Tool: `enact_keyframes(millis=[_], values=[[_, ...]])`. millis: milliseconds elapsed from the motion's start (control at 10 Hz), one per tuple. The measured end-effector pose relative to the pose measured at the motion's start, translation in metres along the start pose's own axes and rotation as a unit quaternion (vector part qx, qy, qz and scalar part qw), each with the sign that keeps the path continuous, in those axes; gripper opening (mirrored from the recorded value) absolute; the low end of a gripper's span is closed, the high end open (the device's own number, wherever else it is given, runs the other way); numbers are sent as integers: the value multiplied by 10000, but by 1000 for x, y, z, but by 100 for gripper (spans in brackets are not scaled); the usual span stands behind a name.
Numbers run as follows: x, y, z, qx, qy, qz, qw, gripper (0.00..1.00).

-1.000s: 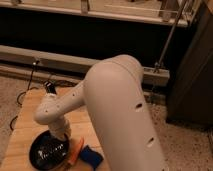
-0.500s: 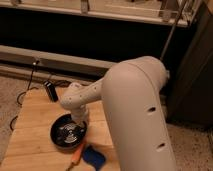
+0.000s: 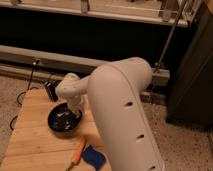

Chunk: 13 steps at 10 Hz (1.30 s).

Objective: Drag the ceramic bowl in a circle

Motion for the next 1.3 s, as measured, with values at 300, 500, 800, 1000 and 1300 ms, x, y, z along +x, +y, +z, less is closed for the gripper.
enact_keyframes(millis=[300, 500, 800, 1000, 1300], values=[[-27, 67, -6, 10, -151, -612, 9980, 15], [-24, 122, -5, -56, -142, -1182, 9929, 15], [7, 187, -17, -358, -160, -2006, 9789, 15], [39, 198, -24, -527, -94, -2320, 9712, 15], [96, 168, -19, -625, 268, -2327, 9702, 15]])
